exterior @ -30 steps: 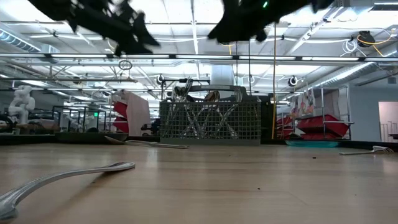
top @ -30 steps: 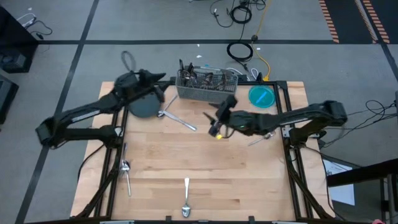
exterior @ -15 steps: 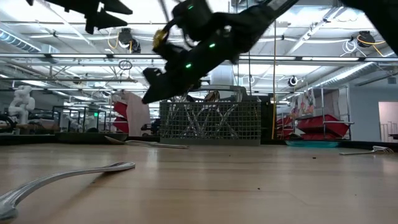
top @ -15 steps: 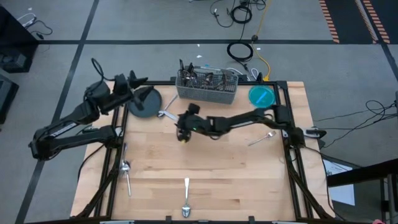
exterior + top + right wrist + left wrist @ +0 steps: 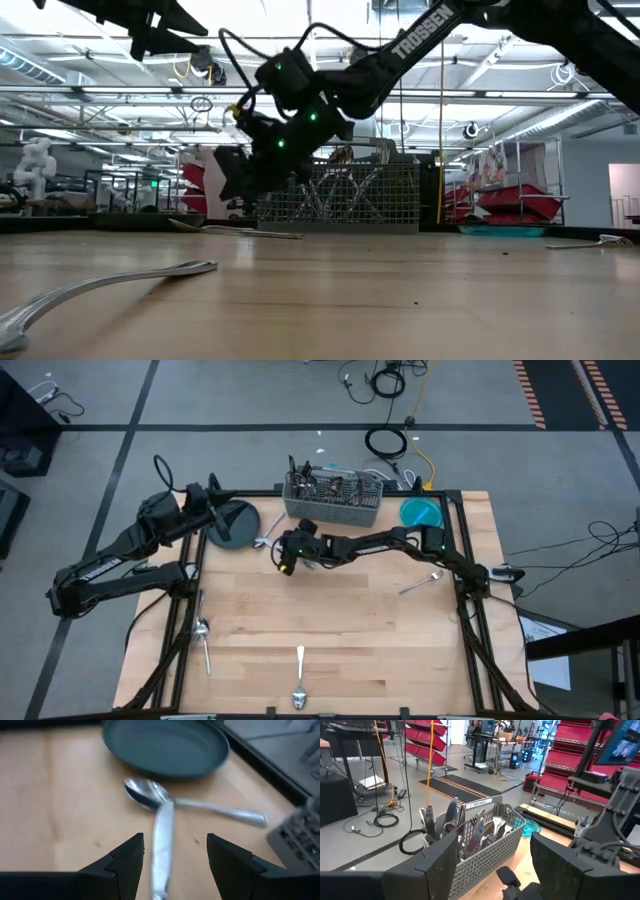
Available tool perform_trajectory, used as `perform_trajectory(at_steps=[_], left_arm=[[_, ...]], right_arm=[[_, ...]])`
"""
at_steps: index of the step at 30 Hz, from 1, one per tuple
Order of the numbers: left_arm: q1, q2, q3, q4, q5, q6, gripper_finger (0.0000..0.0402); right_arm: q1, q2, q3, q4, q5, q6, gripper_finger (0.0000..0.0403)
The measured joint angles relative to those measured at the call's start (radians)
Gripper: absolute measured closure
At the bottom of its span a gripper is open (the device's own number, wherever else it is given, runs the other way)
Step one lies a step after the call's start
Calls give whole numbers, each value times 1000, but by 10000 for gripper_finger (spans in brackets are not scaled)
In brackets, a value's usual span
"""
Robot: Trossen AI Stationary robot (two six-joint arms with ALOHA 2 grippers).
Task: Sort silverware
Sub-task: Put the knife into the silverware basket
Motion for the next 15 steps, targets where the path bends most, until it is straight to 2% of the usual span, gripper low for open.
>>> perform_trajectory(at_steps=[5,12,15], left_arm=[[0,0,0,-2,0,6,155],[0,0,0,-25,-1,7,155],[-2,0,0,-26,-1,7,155]], right_arm=[[-7,21,0,-63,-45,38,199],[-8,60,1,-120,-50,125,200],[-7,75,6,-177,-51,216,231]])
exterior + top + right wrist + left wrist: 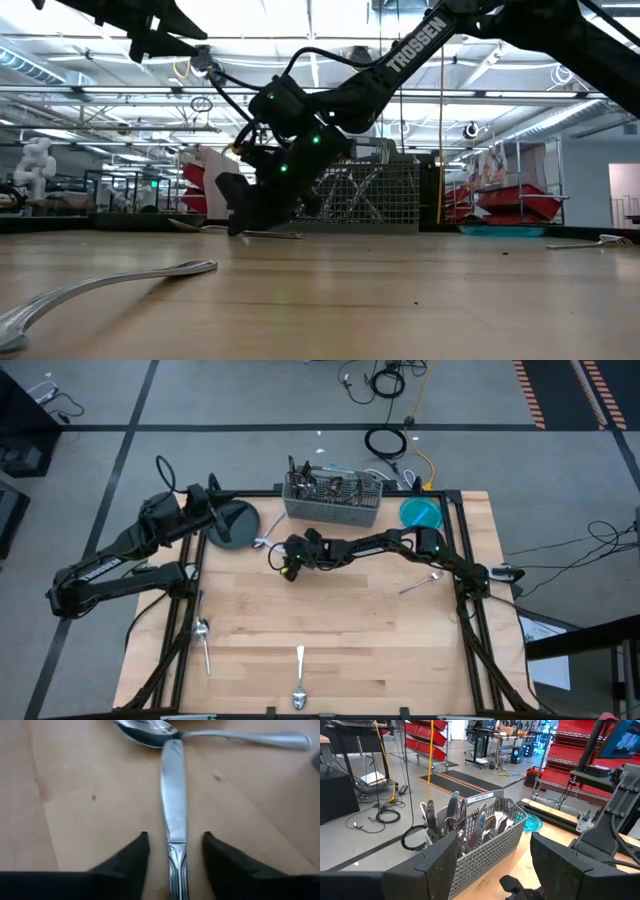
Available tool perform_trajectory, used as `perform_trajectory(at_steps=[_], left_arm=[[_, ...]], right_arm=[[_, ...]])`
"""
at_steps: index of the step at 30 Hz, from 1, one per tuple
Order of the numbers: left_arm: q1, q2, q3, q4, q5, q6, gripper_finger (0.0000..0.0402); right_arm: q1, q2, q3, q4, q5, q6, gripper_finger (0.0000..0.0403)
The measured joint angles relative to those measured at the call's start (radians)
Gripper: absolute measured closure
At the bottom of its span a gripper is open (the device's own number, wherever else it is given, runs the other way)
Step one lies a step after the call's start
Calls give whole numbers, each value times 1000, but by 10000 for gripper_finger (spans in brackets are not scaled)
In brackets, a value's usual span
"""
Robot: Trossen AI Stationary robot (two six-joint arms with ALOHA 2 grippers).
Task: Sort silverware
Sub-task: Put the knife into the silverware basket
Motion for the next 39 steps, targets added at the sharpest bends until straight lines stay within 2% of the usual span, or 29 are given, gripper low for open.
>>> perform_trajectory(at_steps=[4,5,9,14,16,22,27,32,35,39], left_arm=[[0,0,0,-1,0,0,155],[0,0,0,-1,0,1,155],[0,0,0,-27,-2,31,155],[0,36,-2,-128,-25,53,155],[0,56,-25,-120,-24,48,155],[0,149,-172,29,-20,43,155],[-1,295,-292,228,-13,43,155],[-3,438,-306,269,24,39,155],[-17,437,-299,340,75,-6,155],[-38,335,-231,416,66,-35,155]], right_arm=[[-6,12,3,-77,-45,96,362],[-8,12,3,-80,-62,99,378],[2,10,0,-74,-56,92,392],[8,-32,-7,-71,-68,73,392],[13,-51,-11,-74,-71,51,392],[22,-90,-14,-81,-101,22,396],[36,-90,-13,-81,-84,21,396],[60,-92,-12,-74,-82,17,396],[67,-92,-12,-74,-72,16,396],[71,-107,-11,-62,-51,23,396]])
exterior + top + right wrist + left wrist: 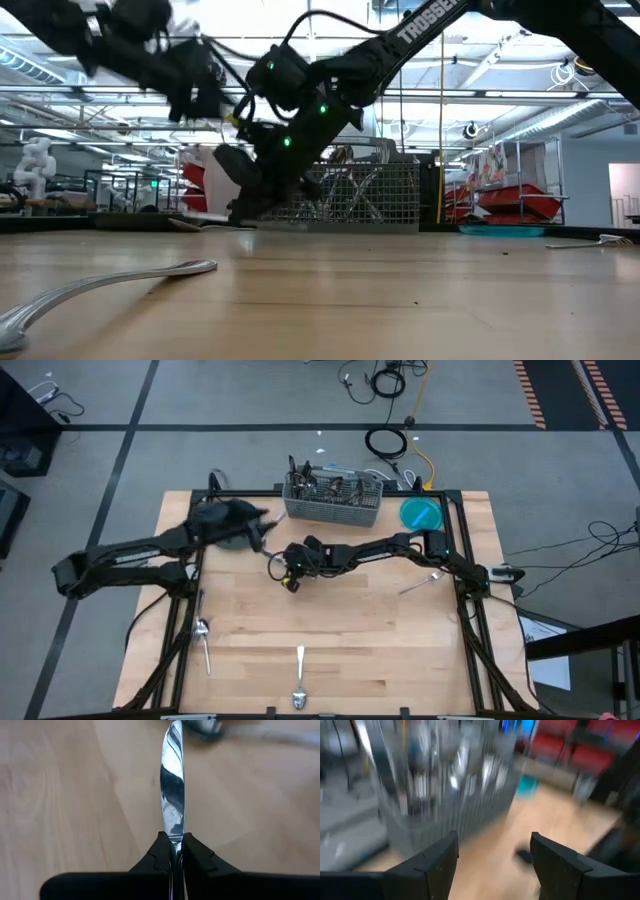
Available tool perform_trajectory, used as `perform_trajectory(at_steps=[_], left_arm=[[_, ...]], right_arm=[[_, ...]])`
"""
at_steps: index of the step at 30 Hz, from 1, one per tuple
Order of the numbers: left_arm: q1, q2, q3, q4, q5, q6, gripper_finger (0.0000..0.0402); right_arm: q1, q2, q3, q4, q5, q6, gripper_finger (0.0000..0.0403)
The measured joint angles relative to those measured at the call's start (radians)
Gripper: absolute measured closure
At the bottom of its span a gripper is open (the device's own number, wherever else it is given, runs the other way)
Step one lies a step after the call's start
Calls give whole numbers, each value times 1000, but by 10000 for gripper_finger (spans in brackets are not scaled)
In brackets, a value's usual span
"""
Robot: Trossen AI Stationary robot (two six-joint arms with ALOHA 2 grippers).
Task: Sort silverware
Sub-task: Put the knife into the silverware basket
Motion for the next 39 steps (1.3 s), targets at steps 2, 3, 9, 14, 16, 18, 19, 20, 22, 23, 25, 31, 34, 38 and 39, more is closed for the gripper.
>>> perform_trajectory(at_steps=[2,3,9,14,16,18,19,20,22,23,25,31,34,38,39], left_arm=[[-5,-70,41,21,-14,-1,155],[-5,-106,62,21,-26,-1,155],[-6,-300,152,22,-59,-3,155],[-6,-416,167,19,-58,-3,155],[-6,-447,168,-2,-58,-8,155],[-6,-466,168,-21,-58,-13,155],[-6,-474,168,-32,-58,-20,155],[-6,-480,168,-44,-58,-22,155],[-6,-483,168,-67,-57,-20,155],[-6,-483,168,-84,-57,-14,155],[-6,-483,168,-121,-58,17,155],[-6,-409,168,-114,-62,82,155],[-6,-320,168,-14,-71,100,155],[27,-185,168,94,-104,48,155],[41,-154,167,96,-104,27,155]], right_arm=[[0,-18,2,23,43,1,396],[1,-29,2,40,69,-11,396],[-38,-108,4,236,150,-97,396],[-100,-138,4,497,144,-184,396],[-126,-138,4,629,123,-200,396],[-152,-138,4,736,107,-216,396],[-163,-138,4,771,107,-227,396],[-175,-138,4,801,107,-242,396],[-195,-138,4,861,106,-284,396],[-205,-131,4,901,104,-310,396],[-226,-110,5,1006,96,-342,396],[-272,-8,3,1272,-21,-232,396],[-264,-6,4,1298,-82,-231,396],[-239,-12,4,1292,-108,-250,396],[-233,-17,4,1282,-107,-255,396]])
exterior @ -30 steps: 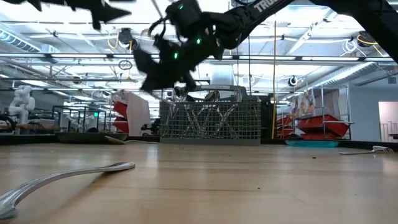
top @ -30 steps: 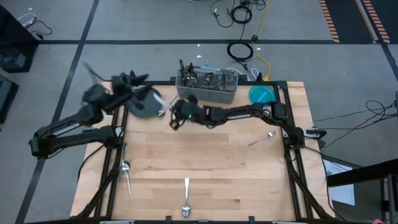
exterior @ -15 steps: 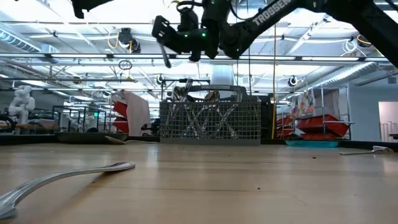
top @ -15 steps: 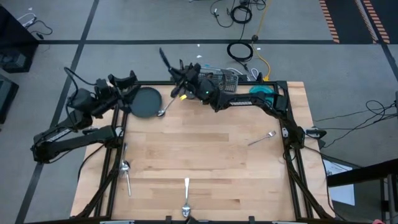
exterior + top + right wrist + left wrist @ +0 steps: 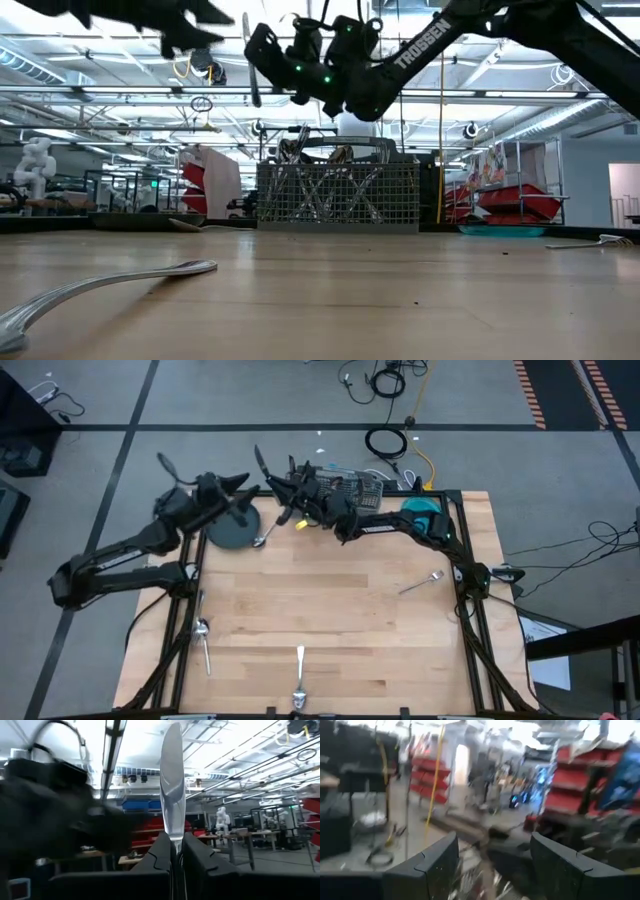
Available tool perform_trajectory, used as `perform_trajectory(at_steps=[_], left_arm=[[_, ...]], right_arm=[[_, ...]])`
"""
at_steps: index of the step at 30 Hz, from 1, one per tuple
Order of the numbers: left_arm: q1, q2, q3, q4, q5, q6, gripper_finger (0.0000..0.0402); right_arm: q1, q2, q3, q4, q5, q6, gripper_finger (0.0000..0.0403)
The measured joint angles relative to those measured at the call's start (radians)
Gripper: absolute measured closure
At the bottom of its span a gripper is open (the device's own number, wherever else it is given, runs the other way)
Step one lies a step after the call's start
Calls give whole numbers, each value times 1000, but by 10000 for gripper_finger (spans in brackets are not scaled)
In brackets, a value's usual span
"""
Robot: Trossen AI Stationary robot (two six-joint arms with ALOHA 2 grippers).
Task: Sort silverware
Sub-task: Put the knife into the silverware basket
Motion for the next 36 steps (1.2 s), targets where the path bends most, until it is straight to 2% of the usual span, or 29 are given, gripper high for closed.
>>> perform_trajectory(at_steps=[3,8,16,18,20,23,26,28,31,33,36], left_arm=[[34,49,-1,16,-1,-38,155],[58,55,-1,75,-41,-21,155],[64,55,-1,32,53,-17,156],[65,54,-1,21,71,1,168],[64,48,-1,-9,62,10,198],[65,24,-1,-58,46,76,265],[65,-5,1,-215,80,168,319],[65,-7,1,-388,112,212,334],[62,16,0,-573,288,307,331],[45,35,0,-629,392,351,315],[15,60,0,-686,357,471,280]], right_arm=[[11,-18,0,-17,1,-13,396],[16,-26,0,-22,0,-18,396],[20,-26,0,-33,-25,21,399],[22,-32,0,-38,-26,25,399],[29,-58,0,-88,-26,30,400],[48,-150,0,-327,-25,-19,401],[81,-281,2,-824,-25,-146,402],[113,-351,2,-1137,-25,-222,402],[172,-437,0,-1458,-28,-309,402],[210,-501,0,-1591,-31,-333,402],[253,-593,0,-1752,-56,-317,402]])
